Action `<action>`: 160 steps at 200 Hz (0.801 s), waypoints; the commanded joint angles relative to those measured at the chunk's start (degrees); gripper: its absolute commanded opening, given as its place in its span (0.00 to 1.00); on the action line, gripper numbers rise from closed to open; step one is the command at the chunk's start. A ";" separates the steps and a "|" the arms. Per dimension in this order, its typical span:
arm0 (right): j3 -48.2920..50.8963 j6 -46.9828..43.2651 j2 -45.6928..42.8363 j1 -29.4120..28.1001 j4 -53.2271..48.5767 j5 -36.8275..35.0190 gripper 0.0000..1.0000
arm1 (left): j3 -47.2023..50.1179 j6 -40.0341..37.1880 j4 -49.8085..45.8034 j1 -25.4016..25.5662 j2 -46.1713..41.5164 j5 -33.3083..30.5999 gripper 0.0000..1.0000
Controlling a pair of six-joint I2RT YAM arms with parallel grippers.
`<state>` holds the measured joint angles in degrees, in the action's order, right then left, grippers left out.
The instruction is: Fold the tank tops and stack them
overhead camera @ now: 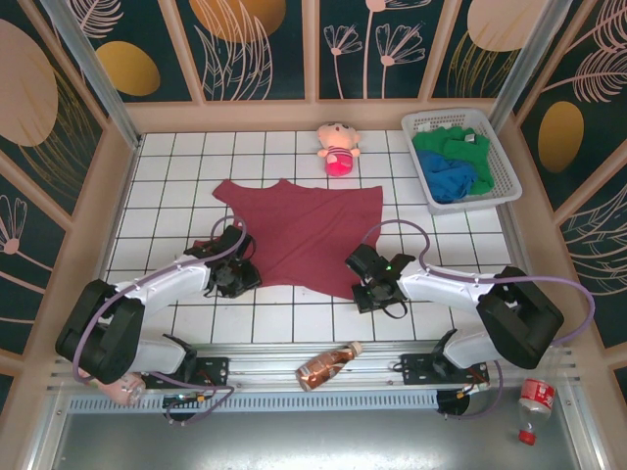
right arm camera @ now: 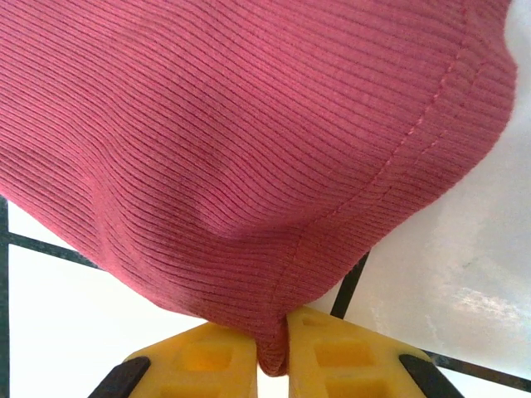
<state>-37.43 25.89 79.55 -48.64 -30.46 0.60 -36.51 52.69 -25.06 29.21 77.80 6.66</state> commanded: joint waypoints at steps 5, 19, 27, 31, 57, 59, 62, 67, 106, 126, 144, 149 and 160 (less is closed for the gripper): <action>1.81 0.39 -0.51 -0.22 0.12 0.36 0.14 | -1.25 -1.67 0.31 -0.03 0.83 -2.51 0.34; 1.92 0.40 -0.53 -0.24 0.11 0.45 0.14 | -0.44 -1.75 1.08 -0.03 1.57 -2.28 0.33; 1.92 0.39 -0.53 -0.22 0.07 0.55 0.12 | -0.07 -1.79 1.69 -0.03 2.05 -1.88 0.33; 1.99 0.39 -0.58 -0.22 0.20 0.59 0.12 | 0.07 -1.80 1.96 -0.03 2.24 -1.70 0.33; 1.88 0.43 -1.11 -0.22 -0.41 0.91 0.08 | -0.50 -2.47 1.14 -0.03 2.56 -2.22 0.20; 1.85 0.47 -1.21 -0.22 -0.46 0.94 0.08 | -0.67 -2.49 1.00 -0.03 2.56 -2.27 0.19; 1.84 0.54 -1.38 -0.22 -0.61 0.98 0.08 | -0.91 -2.55 0.64 -0.03 2.39 -2.38 0.17; 1.76 0.64 -1.71 -0.22 -0.89 0.98 0.07 | -1.43 -2.74 -0.01 -0.03 2.21 -2.59 0.13; 0.55 1.31 -3.88 -0.36 -4.34 3.56 0.05 | -0.99 -2.66 -4.99 -0.08 -1.47 -1.69 0.04; -0.72 2.01 -4.60 -0.40 -7.04 4.10 0.05 | -0.10 -2.90 -7.89 -0.03 -3.80 -1.66 0.04; -1.64 2.42 -7.60 0.27 -7.90 3.44 0.05 | -1.71 -3.55 -11.01 -0.03 -4.92 -2.16 0.04; -2.03 2.33 -8.19 0.70 -8.14 3.52 0.04 | -2.34 -3.78 -11.47 -0.03 -5.02 -1.88 0.04; -3.07 1.83 -9.08 1.69 -8.43 3.53 0.04 | -3.39 -3.86 -11.83 -0.03 -4.79 -1.47 0.05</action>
<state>-37.45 27.00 73.87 -48.34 -35.46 3.92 -37.41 50.19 -31.22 29.21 73.63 5.10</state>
